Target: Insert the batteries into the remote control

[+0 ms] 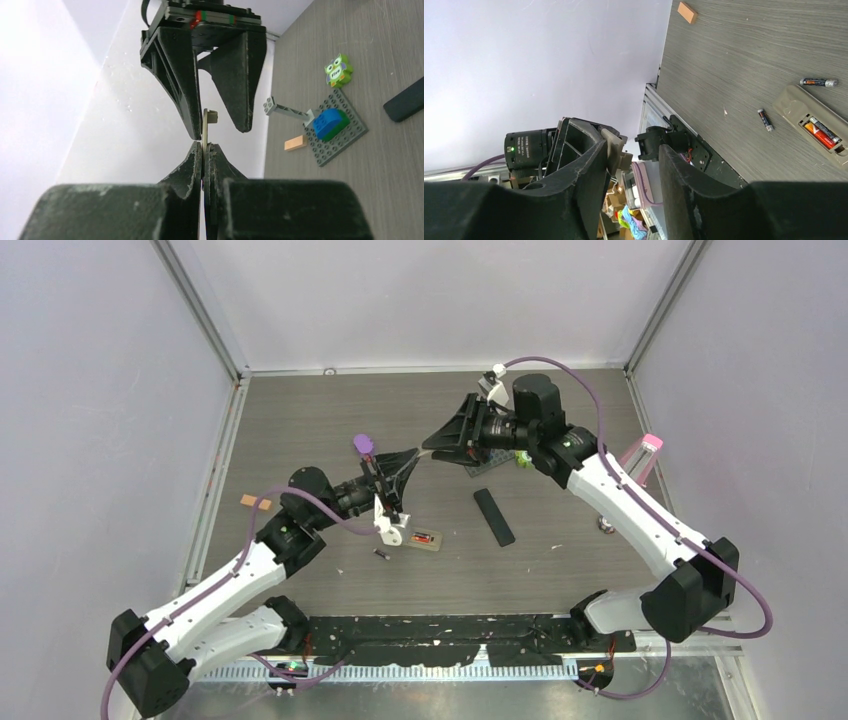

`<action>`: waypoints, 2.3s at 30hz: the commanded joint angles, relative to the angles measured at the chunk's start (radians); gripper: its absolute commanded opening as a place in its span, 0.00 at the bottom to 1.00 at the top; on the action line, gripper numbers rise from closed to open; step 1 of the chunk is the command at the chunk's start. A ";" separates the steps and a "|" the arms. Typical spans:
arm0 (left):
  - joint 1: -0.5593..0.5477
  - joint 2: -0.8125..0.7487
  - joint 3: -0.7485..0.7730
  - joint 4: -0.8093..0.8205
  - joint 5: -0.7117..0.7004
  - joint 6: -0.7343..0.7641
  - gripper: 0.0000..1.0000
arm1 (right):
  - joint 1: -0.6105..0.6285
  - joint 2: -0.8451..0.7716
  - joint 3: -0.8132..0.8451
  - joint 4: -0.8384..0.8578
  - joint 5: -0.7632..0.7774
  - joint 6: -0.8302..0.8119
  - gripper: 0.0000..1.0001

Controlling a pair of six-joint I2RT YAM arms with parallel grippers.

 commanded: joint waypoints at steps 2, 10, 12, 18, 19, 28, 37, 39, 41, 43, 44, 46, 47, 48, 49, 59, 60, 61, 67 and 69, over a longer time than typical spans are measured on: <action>-0.008 -0.043 0.004 0.034 0.080 0.195 0.00 | 0.003 -0.039 0.015 -0.012 -0.005 -0.046 0.44; -0.008 -0.035 0.015 0.021 0.135 0.151 0.03 | 0.002 -0.044 0.011 0.010 -0.039 -0.035 0.26; -0.008 -0.031 0.015 0.020 0.133 0.147 0.04 | 0.002 -0.048 0.000 0.041 -0.054 -0.002 0.21; -0.008 -0.022 0.026 0.019 0.097 0.090 0.24 | 0.002 -0.065 -0.028 0.106 -0.091 0.057 0.06; -0.008 -0.020 0.026 0.019 0.089 0.080 0.29 | 0.002 -0.066 -0.031 0.119 -0.093 0.062 0.05; -0.008 -0.008 0.018 0.002 0.049 -0.173 1.00 | 0.001 -0.088 -0.060 0.129 -0.034 0.053 0.05; -0.008 -0.080 -0.012 -0.090 -0.299 -0.982 1.00 | -0.004 -0.157 -0.144 0.051 0.241 -0.162 0.05; -0.008 -0.079 0.021 -0.209 -0.406 -1.129 1.00 | -0.003 -0.175 -0.194 0.064 0.287 -0.200 0.05; -0.007 -0.081 0.041 -0.307 -0.531 -1.274 1.00 | -0.002 -0.186 -0.252 0.088 0.307 -0.225 0.05; -0.003 -0.089 0.046 -0.410 -0.604 -1.433 1.00 | 0.002 -0.187 -0.296 0.099 0.315 -0.250 0.05; 0.007 -0.093 0.041 -0.439 -0.605 -1.501 1.00 | 0.009 -0.185 -0.319 0.097 0.326 -0.264 0.05; 0.061 -0.091 0.031 -0.495 -0.506 -1.635 1.00 | 0.023 -0.179 -0.349 0.098 0.335 -0.283 0.05; 0.100 -0.088 0.020 -0.507 -0.421 -1.701 1.00 | 0.038 -0.179 -0.361 0.105 0.339 -0.287 0.05; 0.156 -0.084 -0.002 -0.504 -0.343 -1.773 0.99 | 0.045 -0.179 -0.387 0.117 0.346 -0.296 0.05; 0.189 -0.082 -0.032 -0.474 -0.277 -1.834 0.98 | 0.063 -0.179 -0.402 0.144 0.353 -0.300 0.05; 0.332 0.022 -0.176 -0.480 -0.041 -1.993 0.93 | 0.309 -0.110 -0.664 0.517 0.626 -0.202 0.05; 0.333 0.025 -0.193 -0.470 -0.044 -1.999 0.93 | 0.333 -0.108 -0.686 0.585 0.641 -0.181 0.05; 0.334 0.023 -0.217 -0.451 -0.047 -2.009 0.93 | 0.344 -0.103 -0.720 0.612 0.687 -0.151 0.05; 0.347 0.075 -0.282 -0.395 -0.020 -2.014 0.91 | 0.421 -0.050 -0.786 0.771 0.812 -0.095 0.05; 0.353 0.095 -0.291 -0.377 -0.006 -2.011 0.90 | 0.428 -0.022 -0.799 0.830 0.828 -0.071 0.05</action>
